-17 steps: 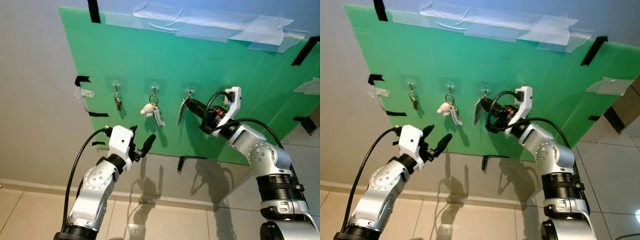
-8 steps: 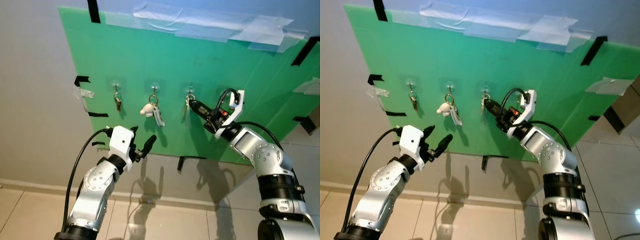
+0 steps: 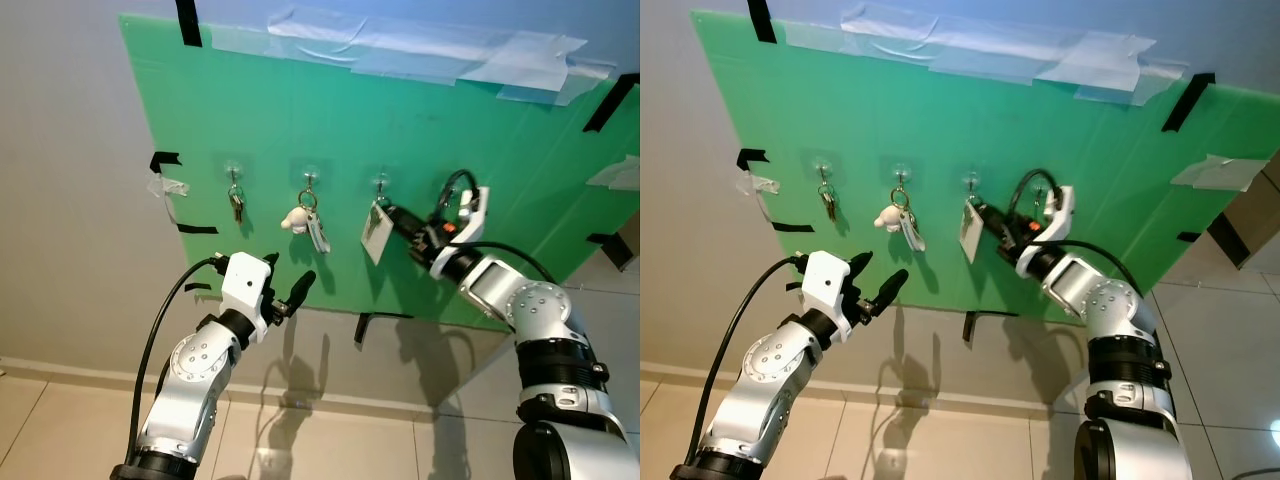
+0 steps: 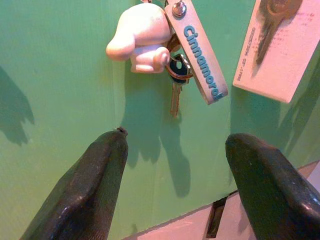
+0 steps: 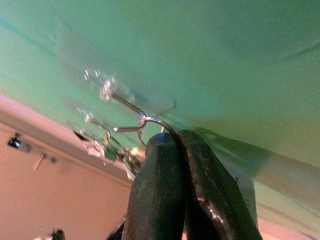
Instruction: Hang keys on a hook
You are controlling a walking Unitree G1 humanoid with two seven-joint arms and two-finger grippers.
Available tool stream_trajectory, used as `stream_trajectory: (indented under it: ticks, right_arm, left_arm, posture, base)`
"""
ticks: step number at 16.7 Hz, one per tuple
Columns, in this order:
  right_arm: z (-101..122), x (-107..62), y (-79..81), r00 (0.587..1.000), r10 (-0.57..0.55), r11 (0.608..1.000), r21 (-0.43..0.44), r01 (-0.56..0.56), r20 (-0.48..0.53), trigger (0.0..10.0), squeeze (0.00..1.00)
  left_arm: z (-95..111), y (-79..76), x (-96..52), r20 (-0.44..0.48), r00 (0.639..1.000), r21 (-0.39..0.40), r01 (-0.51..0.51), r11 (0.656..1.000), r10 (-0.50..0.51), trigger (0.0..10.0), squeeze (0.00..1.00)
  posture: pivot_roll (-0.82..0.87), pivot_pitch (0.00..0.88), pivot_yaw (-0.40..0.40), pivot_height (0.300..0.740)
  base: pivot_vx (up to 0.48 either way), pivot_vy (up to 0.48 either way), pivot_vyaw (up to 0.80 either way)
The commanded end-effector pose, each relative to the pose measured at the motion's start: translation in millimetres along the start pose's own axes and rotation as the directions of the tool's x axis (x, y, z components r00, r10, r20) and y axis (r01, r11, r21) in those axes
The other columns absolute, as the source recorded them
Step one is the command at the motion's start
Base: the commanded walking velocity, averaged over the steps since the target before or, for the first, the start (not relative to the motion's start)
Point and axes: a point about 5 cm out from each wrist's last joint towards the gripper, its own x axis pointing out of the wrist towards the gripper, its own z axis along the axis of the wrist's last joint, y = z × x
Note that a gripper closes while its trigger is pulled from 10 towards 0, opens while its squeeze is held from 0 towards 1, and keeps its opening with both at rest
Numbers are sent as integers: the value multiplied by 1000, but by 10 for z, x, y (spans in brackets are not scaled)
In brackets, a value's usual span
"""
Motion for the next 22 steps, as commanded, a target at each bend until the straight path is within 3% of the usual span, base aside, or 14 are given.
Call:
stream_trajectory:
  ticks: [1,3,5,6,7,8,10,11,14,16,18,22]
  right_arm:
    - [-157,-44,-156,990,-110,994,-18,108,-92,10000,0]
    - [-237,-45,-213,980,-157,986,-73,149,-120,10000,0]
    - [-197,-50,-292,966,-252,957,-162,239,-65,10000,0]
    - [-78,-73,-311,949,-313,888,-343,306,35,10000,1000]
    - [-1,-96,-263,935,-334,795,-497,347,118,10000,1000]
    - [1,-155,-195,918,-341,715,-578,393,202,10000,1000]
    - [-183,-252,-166,925,-326,695,-614,374,194,10000,1000]
    - [-294,-345,-154,920,-331,655,-650,384,210,10000,1000]
    - [-384,-449,-152,910,-329,619,-670,409,252,10000,1000]
    - [-634,-774,-141,869,-353,527,-694,490,346,10000,1000]
    - [-756,-878,-150,851,-388,530,-669,521,355,10000,1000]
    - [-643,-764,-63,851,-316,495,-693,524,418,10000,1000]
  left_arm:
    - [16,-34,17,-2,1000,3,12,1000,-12,10000,0]
    - [20,-34,18,-1,1000,2,14,1000,-14,10000,0]
    - [17,-37,24,-2,1000,2,17,1000,-17,10000,0]
    - [21,-37,25,-1,1000,8,18,1000,-18,10000,0]
    - [28,-27,21,3,1000,16,12,1000,-13,10000,0]
    - [35,4,8,9,1000,20,-1,1000,1,10000,0]
    - [21,19,-4,2,1000,21,-4,1000,4,10000,0]
    - [18,24,-18,1,1000,22,-5,1000,5,10000,0]
    - [2,31,-31,-7,1000,23,-2,1000,2,10000,0]
    - [-18,65,-79,-9,1000,28,-16,999,16,10000,0]
    - [-30,74,-100,-7,1000,16,-21,1000,21,10000,0]
    - [-24,34,-32,-10,1000,24,6,1000,-6,10000,0]
  posture:
    - [47,0,-65,740]
    - [47,0,-65,740]
    - [45,0,-63,740]
    - [48,0,-65,740]
    - [49,0,-69,740]
    - [50,0,-72,740]
    - [53,0,-73,740]
    - [53,0,-73,740]
    - [43,0,-65,740]
    - [28,0,-49,740]
    - [19,0,-40,740]
    - [2,0,-27,740]
  base:
    - [0,0,0]
    - [0,0,0]
    - [0,0,0]
    - [0,0,0]
    - [0,0,0]
    - [0,0,0]
    - [0,0,0]
    - [0,0,0]
    - [0,0,0]
    - [0,0,0]
    - [0,0,0]
    - [0,0,0]
